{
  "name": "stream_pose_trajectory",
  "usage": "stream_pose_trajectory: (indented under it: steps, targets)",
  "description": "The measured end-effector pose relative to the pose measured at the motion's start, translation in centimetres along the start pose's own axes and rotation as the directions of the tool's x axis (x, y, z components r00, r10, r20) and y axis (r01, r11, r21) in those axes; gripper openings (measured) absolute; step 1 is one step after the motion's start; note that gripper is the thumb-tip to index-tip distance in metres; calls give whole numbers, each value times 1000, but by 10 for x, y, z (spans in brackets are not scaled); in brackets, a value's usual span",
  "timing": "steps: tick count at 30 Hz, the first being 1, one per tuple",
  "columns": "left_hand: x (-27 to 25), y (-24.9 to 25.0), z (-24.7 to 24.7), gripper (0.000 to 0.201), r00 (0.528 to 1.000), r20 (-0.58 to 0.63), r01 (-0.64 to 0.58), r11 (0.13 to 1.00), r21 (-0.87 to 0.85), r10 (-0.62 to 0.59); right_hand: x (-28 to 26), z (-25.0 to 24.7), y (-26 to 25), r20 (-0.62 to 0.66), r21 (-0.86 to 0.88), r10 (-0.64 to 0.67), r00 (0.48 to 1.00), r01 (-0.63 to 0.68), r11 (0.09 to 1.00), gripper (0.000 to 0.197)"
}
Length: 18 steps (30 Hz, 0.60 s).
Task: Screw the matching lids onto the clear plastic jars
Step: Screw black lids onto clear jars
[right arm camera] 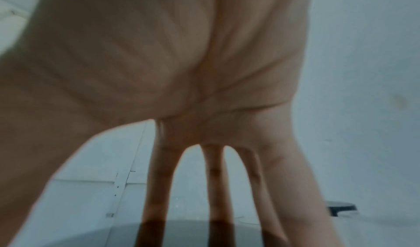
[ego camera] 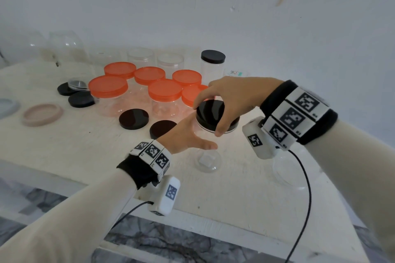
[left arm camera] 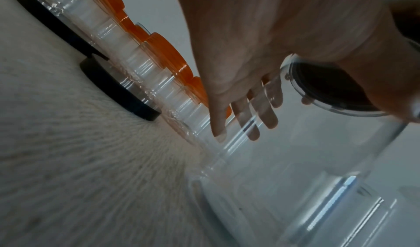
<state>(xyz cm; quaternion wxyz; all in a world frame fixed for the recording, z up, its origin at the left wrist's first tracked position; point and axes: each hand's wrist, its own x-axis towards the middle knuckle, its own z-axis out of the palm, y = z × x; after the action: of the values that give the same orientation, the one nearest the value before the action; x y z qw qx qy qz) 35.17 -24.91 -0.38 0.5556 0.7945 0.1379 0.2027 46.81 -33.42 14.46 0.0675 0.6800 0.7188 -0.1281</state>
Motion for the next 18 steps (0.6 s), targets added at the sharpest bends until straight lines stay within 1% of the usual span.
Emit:
stream_pose_trajectory:
  steps: [3, 6, 8, 10, 11, 12, 14, 15, 16, 17, 18]
  targets:
    - [-3, 4, 3, 83, 1000, -31, 2, 1000, 5, -1, 2, 7, -1, -63, 9, 16, 998, -15, 1000, 59]
    - [-5, 4, 8, 83, 999, -54, -1, 1000, -7, 1, 1, 14, -3, -158, 6, 63, 985, -63, 998, 54]
    - [-7, 2, 9, 84, 998, -69, 7, 1000, -19, -8, 1, 19, -7, -207, -52, 107, 973, -120, 991, 56]
    - [-8, 1, 9, 85, 997, -81, 8, 1000, -16, -9, -1, 20, -11, -226, -120, 131, 965, -161, 980, 63]
    - [-9, 2, 8, 84, 997, -79, 4, 1000, -10, -5, -1, 19, -11, -209, -129, 140, 968, -169, 977, 67]
    - [-8, 3, 7, 83, 998, -66, 2, 1000, -6, -3, -2, 16, -10, -150, -128, 143, 978, -162, 978, 70]
    - [-7, 4, 4, 83, 1000, -31, 0, 1000, 1, 0, -7, 7, -7, 49, -86, 110, 993, -105, 991, 76]
    - [-6, 5, 4, 84, 1000, -17, 3, 1000, 4, -3, -8, 4, -6, 120, -59, 74, 990, -68, 996, 79]
    - [-6, 5, 3, 86, 1000, -11, 4, 1000, 7, -4, -9, 2, -6, 146, -36, 41, 988, -36, 999, 80]
    - [-6, 5, 3, 88, 1000, -3, -1, 1000, 10, 1, -10, 2, -5, 130, -19, 23, 991, -21, 1000, 78]
    - [-6, 5, 3, 89, 1000, -1, 0, 1000, 14, 0, -9, 3, -5, 86, -6, 17, 996, -17, 1000, 74]
